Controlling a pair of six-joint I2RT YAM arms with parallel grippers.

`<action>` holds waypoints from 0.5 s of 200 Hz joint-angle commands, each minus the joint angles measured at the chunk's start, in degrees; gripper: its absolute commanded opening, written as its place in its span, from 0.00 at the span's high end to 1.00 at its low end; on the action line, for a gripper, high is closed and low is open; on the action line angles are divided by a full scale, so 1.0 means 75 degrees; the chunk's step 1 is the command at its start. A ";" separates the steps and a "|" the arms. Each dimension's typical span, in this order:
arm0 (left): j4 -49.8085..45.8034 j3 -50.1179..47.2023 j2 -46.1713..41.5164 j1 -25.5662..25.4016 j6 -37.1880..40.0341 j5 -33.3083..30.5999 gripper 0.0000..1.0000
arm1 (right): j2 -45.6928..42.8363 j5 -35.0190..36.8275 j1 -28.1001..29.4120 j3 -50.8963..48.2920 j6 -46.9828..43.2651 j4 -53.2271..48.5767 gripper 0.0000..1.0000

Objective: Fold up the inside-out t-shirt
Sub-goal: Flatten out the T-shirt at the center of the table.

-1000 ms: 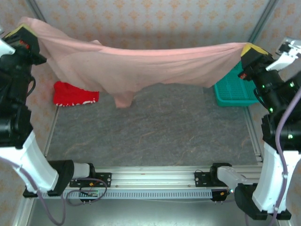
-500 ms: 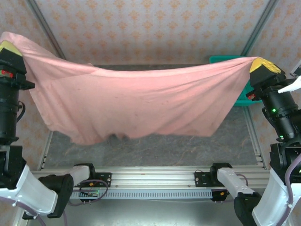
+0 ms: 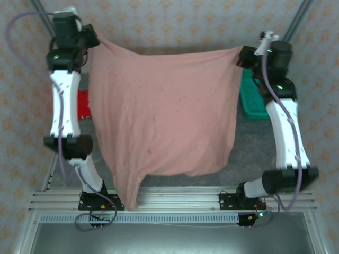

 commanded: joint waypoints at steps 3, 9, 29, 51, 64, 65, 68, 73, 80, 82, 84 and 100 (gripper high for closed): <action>-0.0066 0.1723 0.1866 -0.0127 0.0217 -0.0270 0.97 | 0.1598 0.0815 0.0183 0.0578 -0.0388 0.0834 1.00; -0.0056 0.2185 0.2457 -0.0141 0.0209 -0.0289 0.94 | 0.2133 0.0920 0.0201 0.0854 -0.0394 0.0905 0.97; 0.0426 0.3063 0.3815 -0.0154 -0.0134 -0.0169 0.65 | 0.3882 0.0976 0.0226 0.2238 -0.0314 0.0722 0.82; 0.0779 0.3012 0.4124 -0.0232 -0.0335 -0.0183 0.36 | 0.5210 0.0930 0.0266 0.4271 -0.0434 -0.0754 0.67; 0.0542 0.2849 0.3988 -0.0271 -0.0392 -0.0191 0.27 | 0.5328 0.0784 0.0331 0.4615 -0.0487 -0.1350 0.65; 0.0523 0.2835 0.3965 -0.0271 -0.0397 -0.0192 0.26 | 0.5317 0.0775 0.0340 0.4594 -0.0492 -0.1366 0.65; 0.0449 0.2763 0.3912 -0.0271 -0.0443 -0.0189 0.25 | 0.5246 0.0752 0.0367 0.4504 -0.0526 -0.1398 0.64; 0.0329 0.2628 0.3790 -0.0271 -0.0520 -0.0183 0.24 | 0.5125 0.0700 0.0410 0.4327 -0.0600 -0.1470 0.63; 0.0191 0.2387 0.3582 -0.0271 -0.0592 -0.0088 0.23 | 0.4899 0.0753 0.0467 0.4050 -0.0645 -0.1676 0.61; 0.0132 0.2308 0.3510 -0.0268 -0.0607 -0.0055 0.23 | 0.4826 0.0774 0.0484 0.3945 -0.0656 -0.1730 0.61; 0.0071 0.2236 0.3445 -0.0270 -0.0632 -0.0026 0.23 | 0.4738 0.0794 0.0497 0.3824 -0.0665 -0.1779 0.61; -0.0495 0.1245 0.2657 -0.0348 -0.0935 -0.0069 0.19 | 0.3799 0.0775 0.0608 0.2362 -0.0577 -0.1930 0.61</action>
